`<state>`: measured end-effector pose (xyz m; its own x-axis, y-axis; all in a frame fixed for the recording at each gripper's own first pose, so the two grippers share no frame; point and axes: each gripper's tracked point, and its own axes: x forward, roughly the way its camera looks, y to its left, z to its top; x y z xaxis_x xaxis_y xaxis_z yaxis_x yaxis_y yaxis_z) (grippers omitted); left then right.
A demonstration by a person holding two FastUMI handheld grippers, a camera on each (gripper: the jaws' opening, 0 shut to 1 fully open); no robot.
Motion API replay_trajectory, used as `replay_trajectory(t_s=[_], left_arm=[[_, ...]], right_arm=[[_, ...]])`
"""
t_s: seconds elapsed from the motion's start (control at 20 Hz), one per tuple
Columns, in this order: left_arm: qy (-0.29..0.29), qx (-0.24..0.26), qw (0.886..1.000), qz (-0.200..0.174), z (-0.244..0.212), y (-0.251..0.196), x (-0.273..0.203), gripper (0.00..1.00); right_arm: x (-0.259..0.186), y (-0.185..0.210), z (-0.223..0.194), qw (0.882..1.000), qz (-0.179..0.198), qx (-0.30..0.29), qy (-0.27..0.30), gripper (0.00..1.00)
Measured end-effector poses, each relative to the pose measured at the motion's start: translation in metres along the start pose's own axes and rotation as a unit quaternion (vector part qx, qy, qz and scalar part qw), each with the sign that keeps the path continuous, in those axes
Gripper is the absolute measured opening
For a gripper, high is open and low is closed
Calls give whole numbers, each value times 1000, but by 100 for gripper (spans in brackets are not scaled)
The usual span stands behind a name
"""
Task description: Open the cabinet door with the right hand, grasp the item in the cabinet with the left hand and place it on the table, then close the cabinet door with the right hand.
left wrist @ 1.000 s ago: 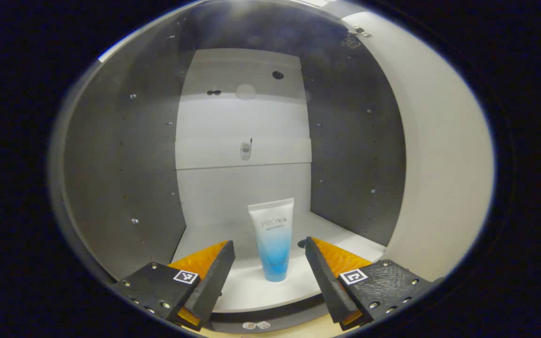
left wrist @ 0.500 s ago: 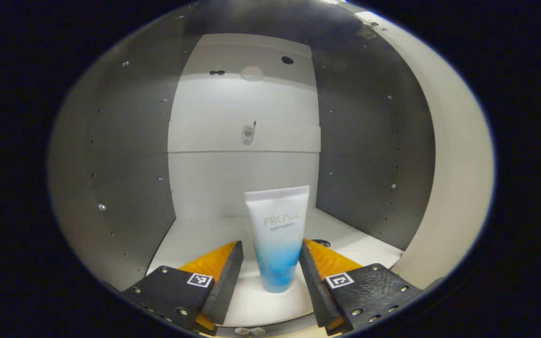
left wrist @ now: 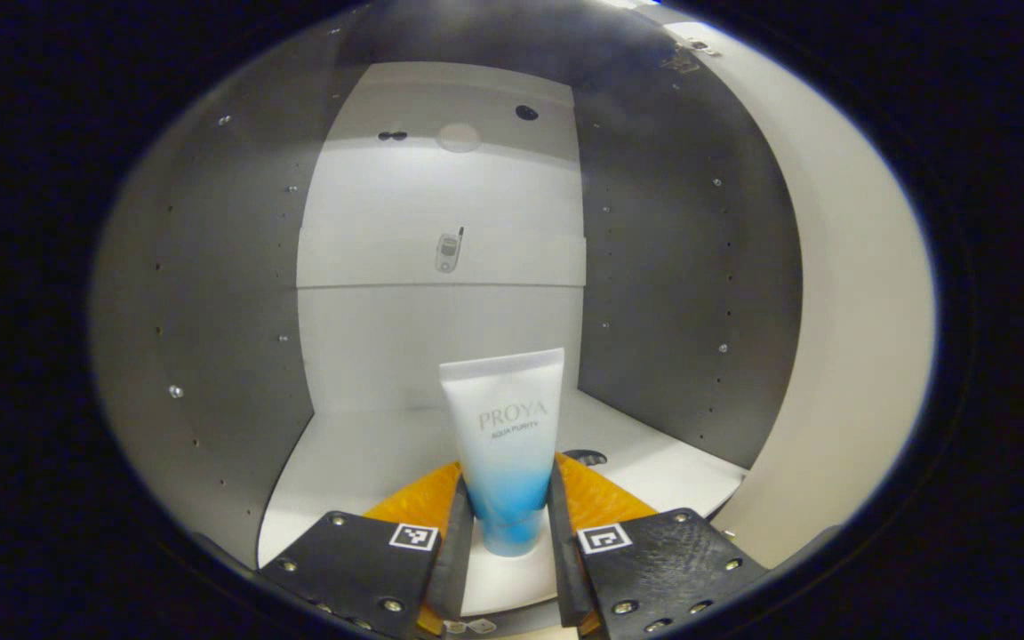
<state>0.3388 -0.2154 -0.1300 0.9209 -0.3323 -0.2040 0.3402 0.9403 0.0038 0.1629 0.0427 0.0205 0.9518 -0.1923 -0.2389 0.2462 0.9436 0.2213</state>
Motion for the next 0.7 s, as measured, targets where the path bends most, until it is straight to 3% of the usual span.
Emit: replay_trajectory(t_s=[0.4,0.5,0.55,0.7], left_arm=[[-30,32,999,-9,22,-6,-24,42],[-41,35,998,-18,35,-5,-42,39],[-43,38,998,-20,40,-3,-53,45],[-46,52,997,-26,48,6,-93,45]], right_arm=[[-4,7,0,1000,0,-5,-2,98],[-4,4,4,1000,2,-19,-13,98],[-3,6,6,1000,6,-19,-17,98],[-4,16,7,999,19,-17,-22,98]])
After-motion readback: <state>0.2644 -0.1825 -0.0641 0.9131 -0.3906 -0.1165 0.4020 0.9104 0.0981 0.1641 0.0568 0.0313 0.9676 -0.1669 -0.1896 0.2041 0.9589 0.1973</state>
